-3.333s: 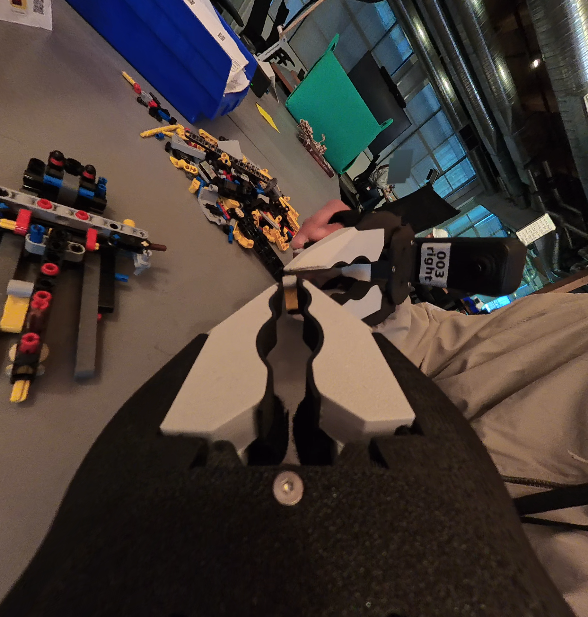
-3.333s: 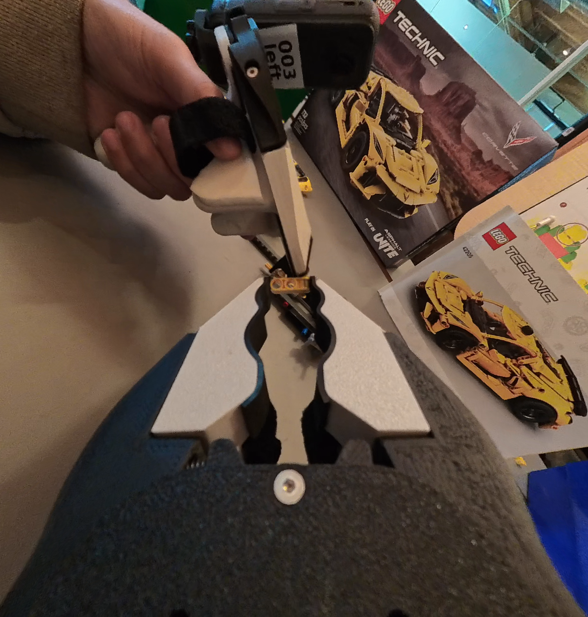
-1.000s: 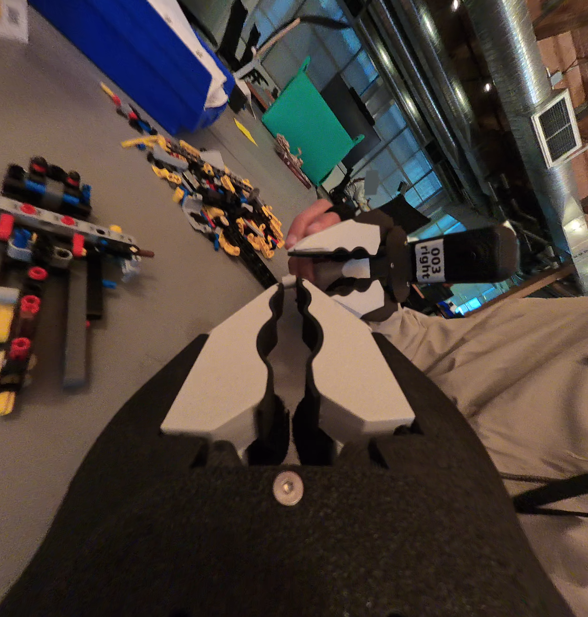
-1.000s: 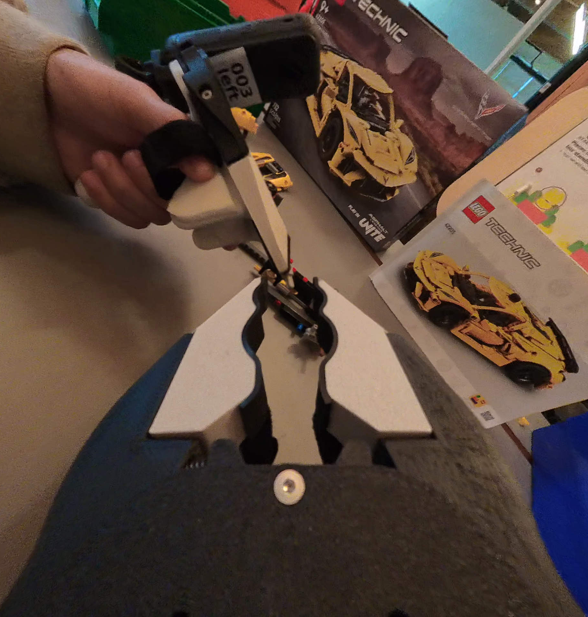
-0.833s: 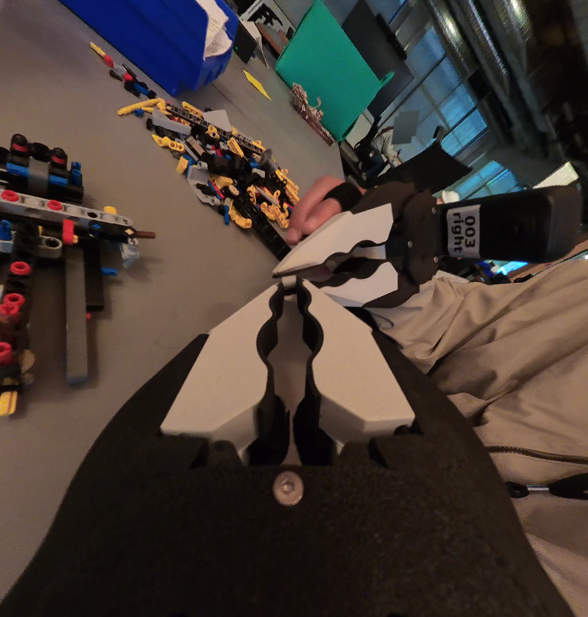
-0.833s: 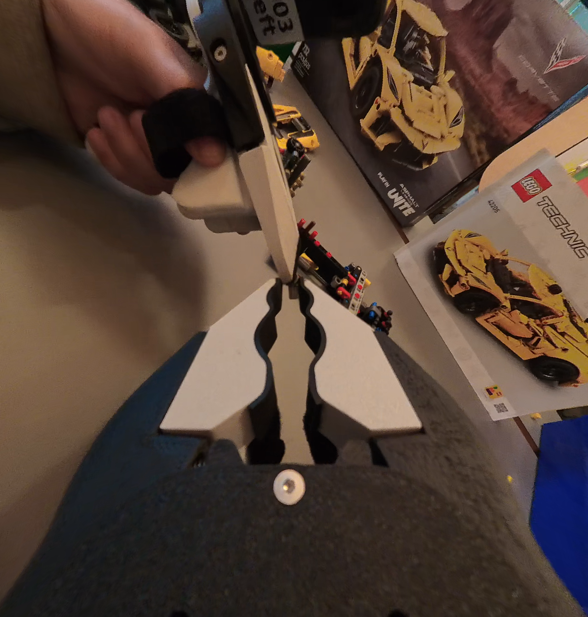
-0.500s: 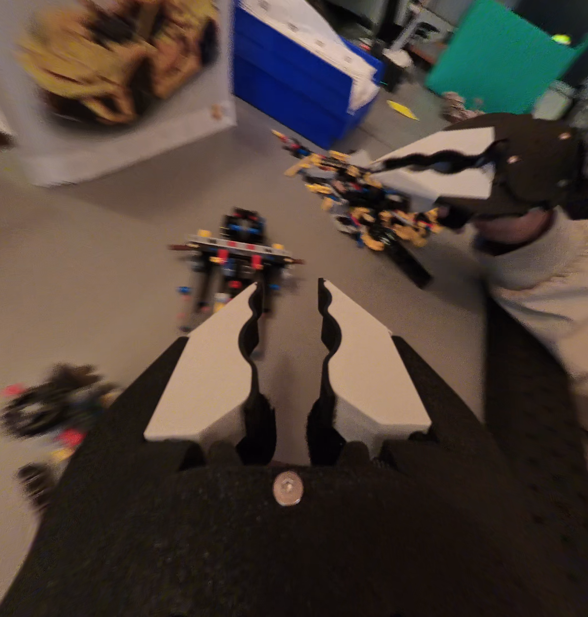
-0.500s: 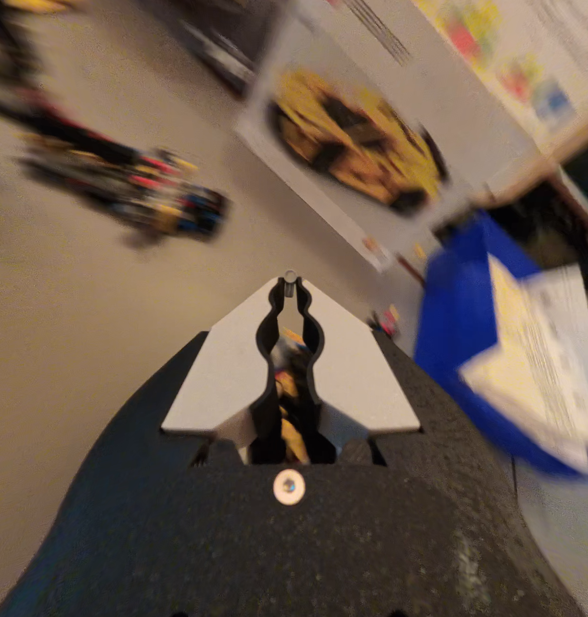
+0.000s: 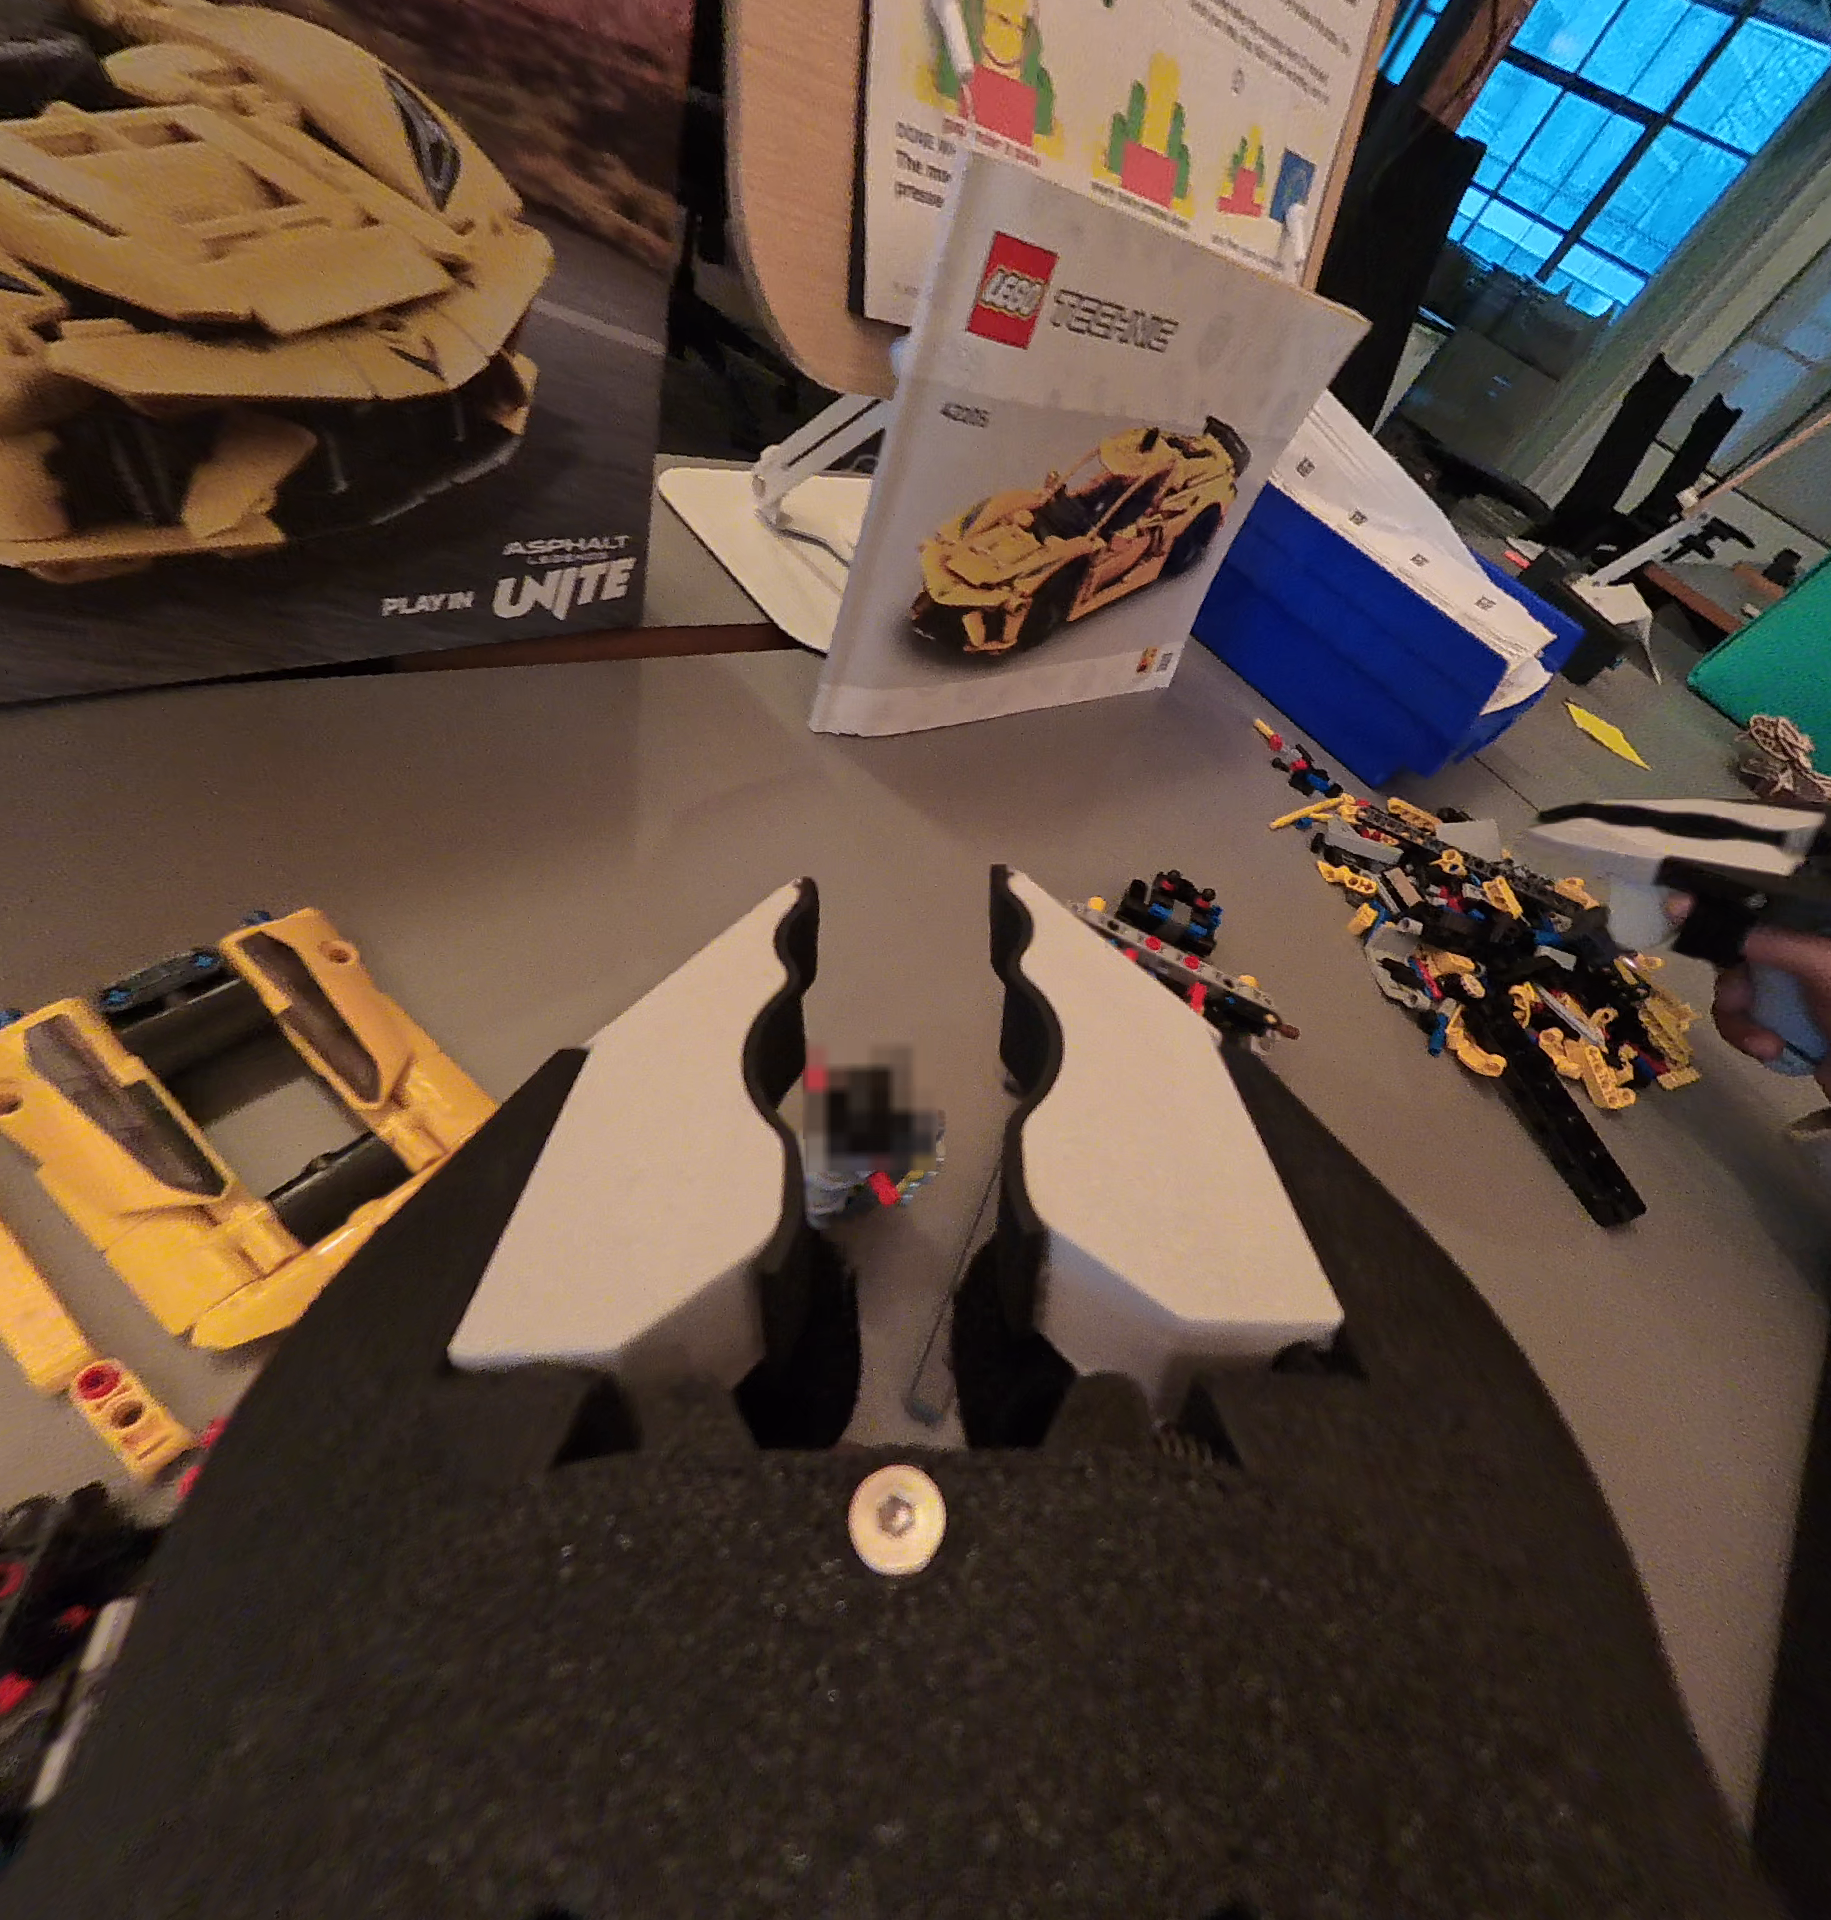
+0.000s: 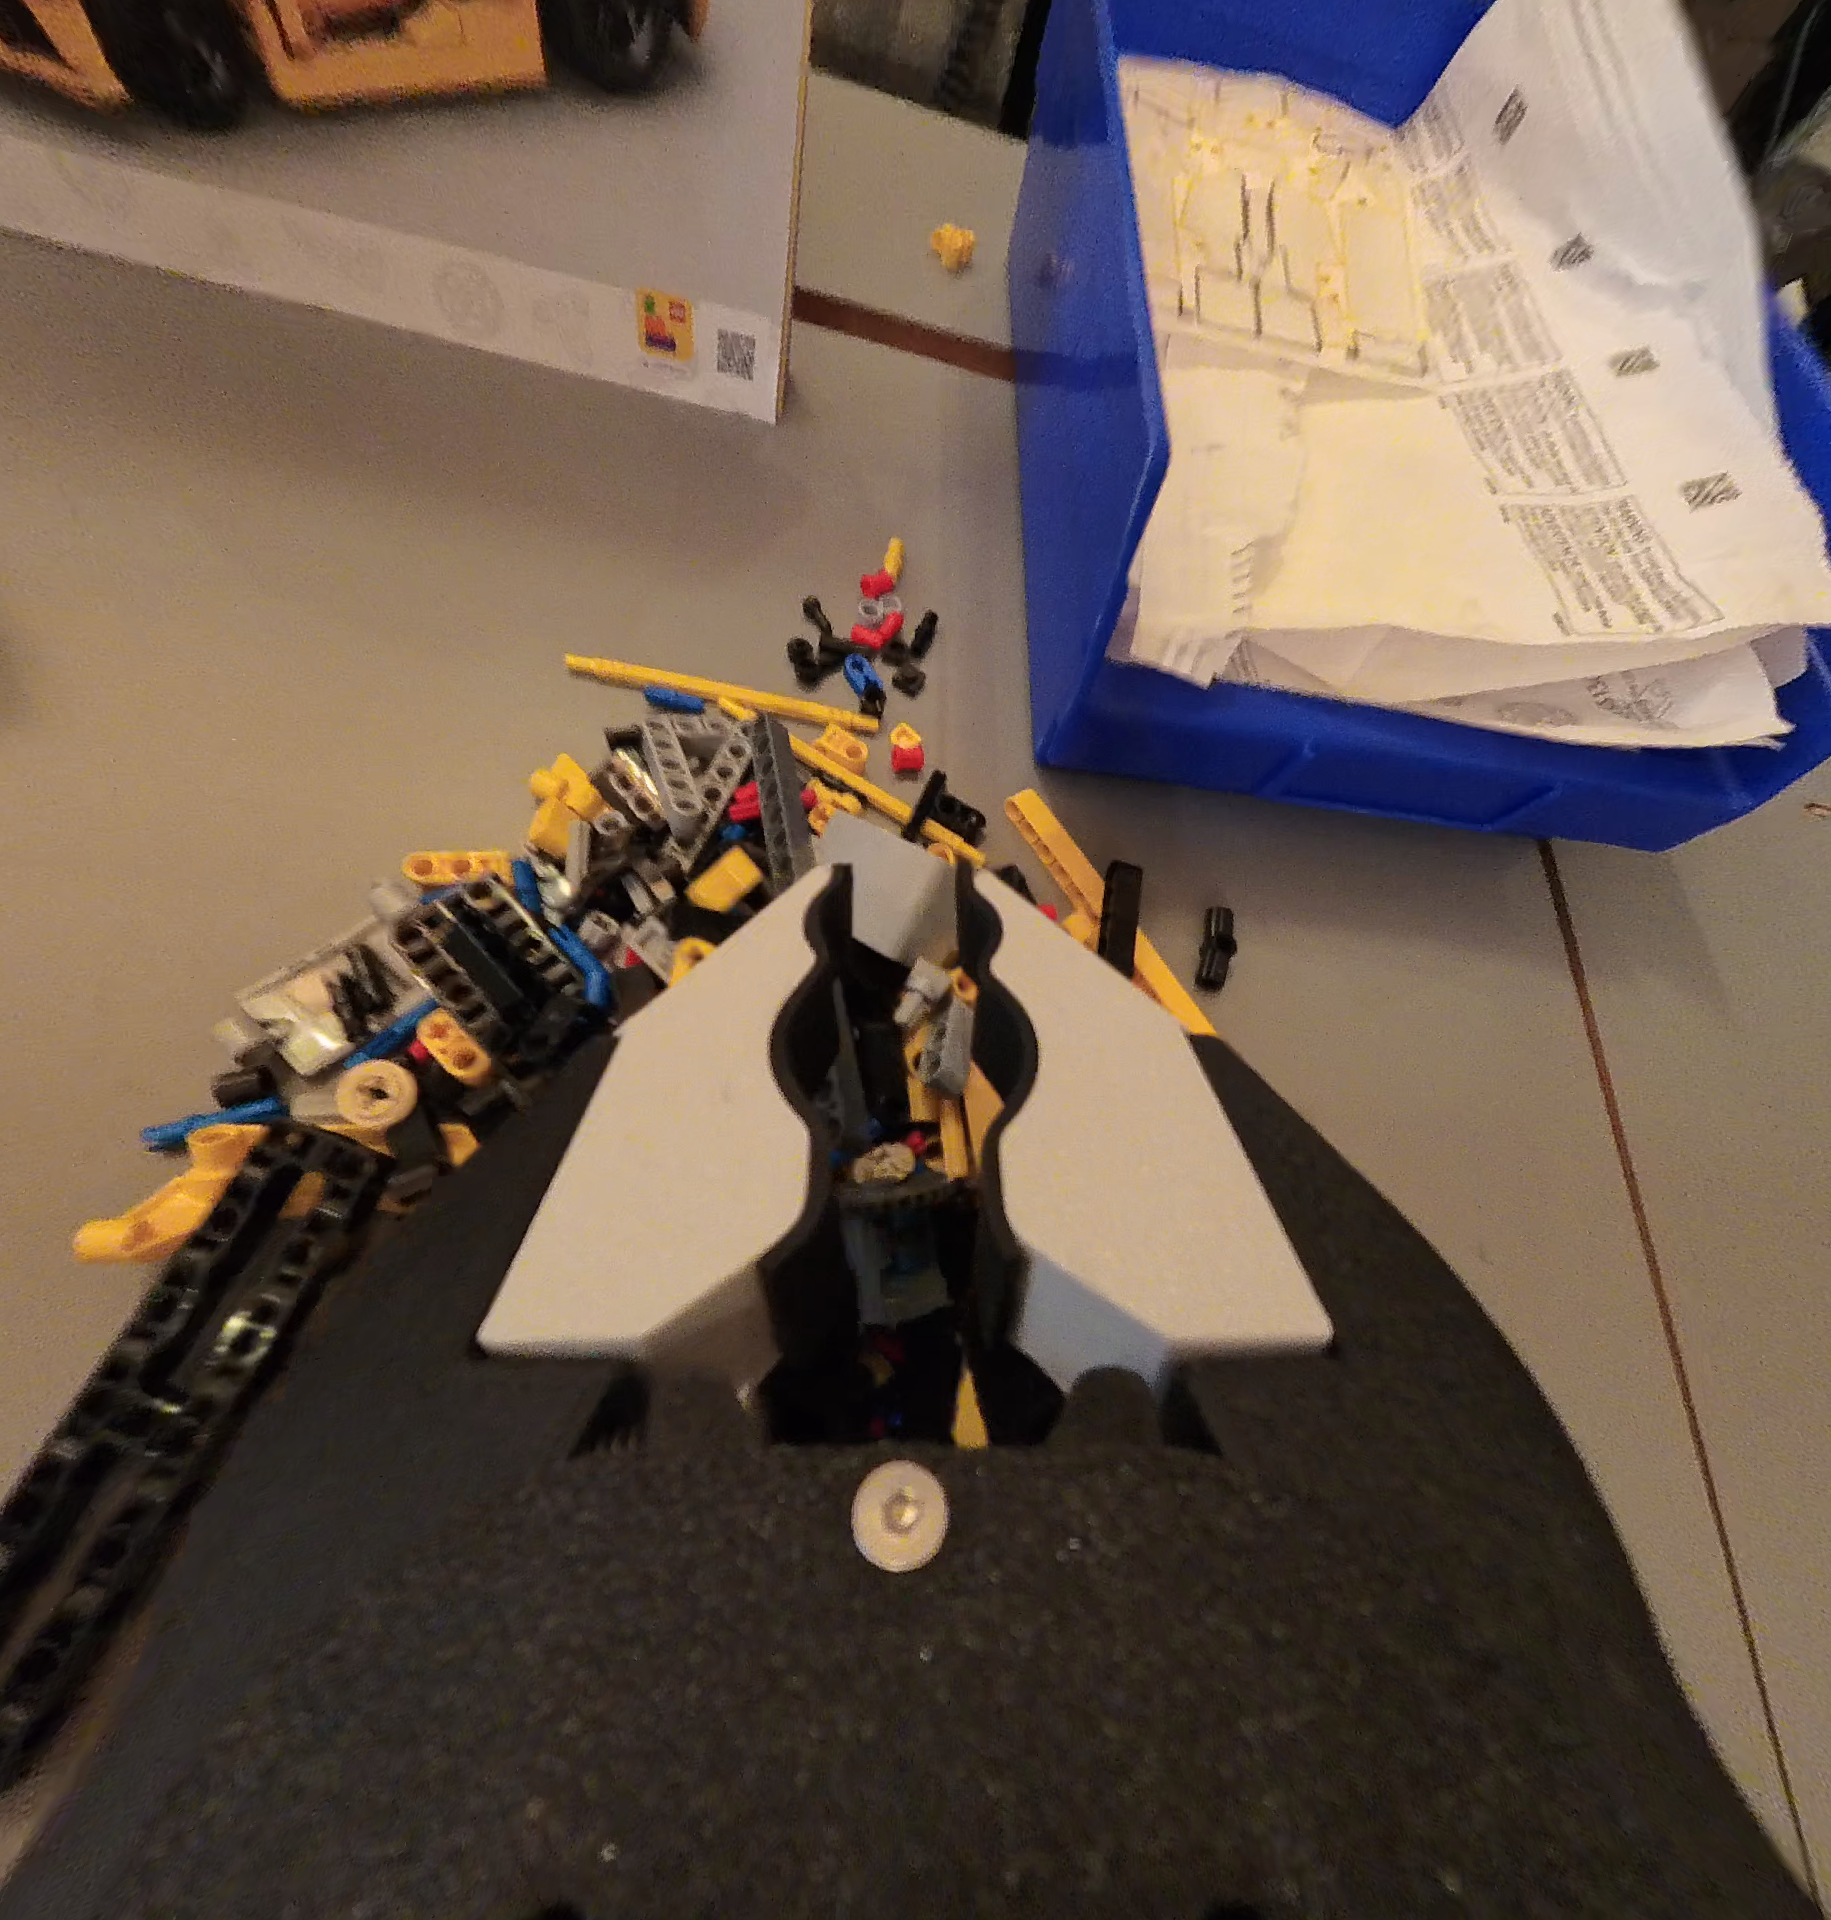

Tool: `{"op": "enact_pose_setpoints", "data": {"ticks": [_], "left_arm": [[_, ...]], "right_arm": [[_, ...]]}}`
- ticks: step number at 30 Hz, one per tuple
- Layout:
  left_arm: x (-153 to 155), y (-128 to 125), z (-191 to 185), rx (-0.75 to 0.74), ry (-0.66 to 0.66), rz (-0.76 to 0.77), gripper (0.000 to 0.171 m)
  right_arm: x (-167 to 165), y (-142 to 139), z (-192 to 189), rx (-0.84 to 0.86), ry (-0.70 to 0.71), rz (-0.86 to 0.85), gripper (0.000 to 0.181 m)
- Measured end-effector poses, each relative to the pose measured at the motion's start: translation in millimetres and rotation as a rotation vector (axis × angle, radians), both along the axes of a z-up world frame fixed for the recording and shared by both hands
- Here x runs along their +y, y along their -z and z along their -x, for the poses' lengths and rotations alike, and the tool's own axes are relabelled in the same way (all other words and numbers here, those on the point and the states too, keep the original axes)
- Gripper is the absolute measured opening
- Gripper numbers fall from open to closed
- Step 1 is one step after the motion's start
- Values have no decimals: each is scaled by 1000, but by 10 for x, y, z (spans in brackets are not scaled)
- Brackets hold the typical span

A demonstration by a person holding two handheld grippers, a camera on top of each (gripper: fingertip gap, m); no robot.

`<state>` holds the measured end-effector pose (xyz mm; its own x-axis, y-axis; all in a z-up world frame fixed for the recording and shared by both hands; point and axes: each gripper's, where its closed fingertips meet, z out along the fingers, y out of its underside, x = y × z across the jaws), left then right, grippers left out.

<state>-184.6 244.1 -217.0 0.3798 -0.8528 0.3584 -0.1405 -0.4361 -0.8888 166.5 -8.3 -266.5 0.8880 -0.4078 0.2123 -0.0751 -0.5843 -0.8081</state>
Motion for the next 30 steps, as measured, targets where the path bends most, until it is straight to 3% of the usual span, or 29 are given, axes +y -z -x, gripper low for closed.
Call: {"op": "enact_pose_setpoints", "data": {"ticks": [1, 3, 6, 8, 10, 13, 15, 19, 25, 30], "left_arm": [[2, 24, 16, 14, 13, 11, 33], [-144, 145, -5, 87, 138, 35, 33], [-557, 325, 18, 225, 416, -37, 33], [-540, 368, 67, 303, 395, -126, 33], [-431, 300, 82, 315, 318, -184, 33], [-645, 336, 48, 305, 421, -131, 33], [-716, 546, 54, 411, 460, -176, 33], [-794, 844, 7, 565, 488, -250, 31], [-754, 1081, -42, 656, 427, -220, 32], [-975, 1085, -101, 604, 500, -133, 24]], "right_arm": [[39, -110, 70, 0, -18, -39, 19], [254, -432, 482, 54, -148, -162, 18], [685, -778, 1582, 203, -484, -283, 19], [943, -687, 2216, 304, -655, -219, 30], [1202, -330, 2566, 332, -736, -80, 42], [1445, 203, 2347, 120, -649, 103, 49], [1421, 200, 2260, 136, -621, 62, 36], [1255, 297, 2222, 311, -636, 63, 35], [1197, 501, 2189, 302, -630, 150, 21], [1196, 514, 2133, 302, -642, 146, 21]]}}
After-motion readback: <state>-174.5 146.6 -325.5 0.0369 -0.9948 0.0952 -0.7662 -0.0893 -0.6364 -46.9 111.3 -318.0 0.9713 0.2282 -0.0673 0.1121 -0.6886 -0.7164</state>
